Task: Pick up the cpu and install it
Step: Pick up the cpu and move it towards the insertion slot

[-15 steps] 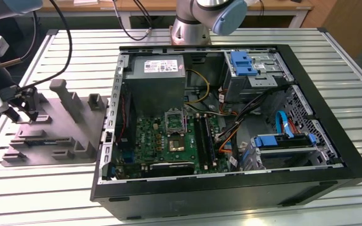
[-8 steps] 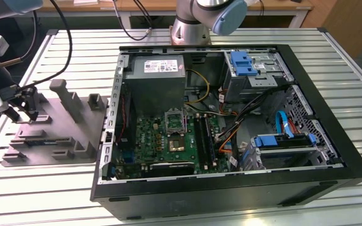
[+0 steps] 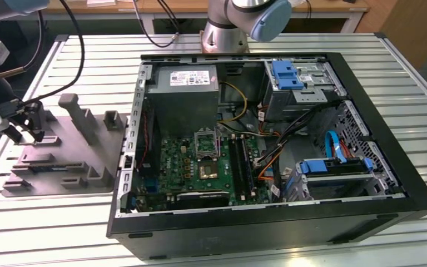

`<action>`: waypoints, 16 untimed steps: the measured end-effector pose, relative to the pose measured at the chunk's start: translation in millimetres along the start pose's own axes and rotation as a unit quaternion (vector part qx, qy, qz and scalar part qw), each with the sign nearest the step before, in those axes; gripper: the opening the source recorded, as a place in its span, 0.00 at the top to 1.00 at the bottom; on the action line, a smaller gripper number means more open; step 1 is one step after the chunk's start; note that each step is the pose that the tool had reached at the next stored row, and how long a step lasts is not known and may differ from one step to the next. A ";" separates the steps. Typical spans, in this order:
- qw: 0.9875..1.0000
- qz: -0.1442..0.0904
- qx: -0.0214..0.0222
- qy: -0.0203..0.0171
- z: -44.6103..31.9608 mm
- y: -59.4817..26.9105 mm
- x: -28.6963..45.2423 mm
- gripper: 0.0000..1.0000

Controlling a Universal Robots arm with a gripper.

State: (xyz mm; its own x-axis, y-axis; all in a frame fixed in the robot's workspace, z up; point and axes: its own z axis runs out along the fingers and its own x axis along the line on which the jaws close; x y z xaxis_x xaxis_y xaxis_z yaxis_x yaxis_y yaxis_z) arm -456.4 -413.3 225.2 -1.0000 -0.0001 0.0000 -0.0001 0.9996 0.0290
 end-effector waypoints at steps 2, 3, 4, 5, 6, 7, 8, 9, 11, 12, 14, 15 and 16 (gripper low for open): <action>1.000 0.000 0.000 0.000 -0.5 0.0 0.0 0.53; 1.000 0.000 0.000 0.000 -0.6 0.0 0.0 0.53; 1.000 0.000 0.000 0.000 -0.9 0.0 0.0 0.53; 1.000 0.000 0.000 0.000 -0.9 0.0 0.0 0.53; 1.000 0.000 0.000 0.000 -0.9 0.0 0.0 0.53; 1.000 0.000 0.000 0.000 -0.9 0.0 0.0 0.53; 1.000 0.000 0.000 0.000 -1.0 0.0 0.0 0.53; 1.000 0.000 0.000 0.000 -1.0 0.0 0.0 0.53; 1.000 0.000 0.000 0.000 -1.0 0.0 0.0 0.53; 1.000 0.000 0.000 0.000 -1.1 0.0 0.0 0.53; 1.000 0.000 0.000 0.000 -1.2 0.0 0.0 0.53; 1.000 0.000 0.000 0.000 -1.4 0.1 0.0 0.53; 1.000 0.000 0.000 0.000 -1.5 0.0 0.0 0.53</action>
State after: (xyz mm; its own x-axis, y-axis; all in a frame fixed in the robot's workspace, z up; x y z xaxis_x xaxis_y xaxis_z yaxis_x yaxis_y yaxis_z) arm -456.4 -413.3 226.7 -1.0000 0.0000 0.0000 0.0000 0.9996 0.0290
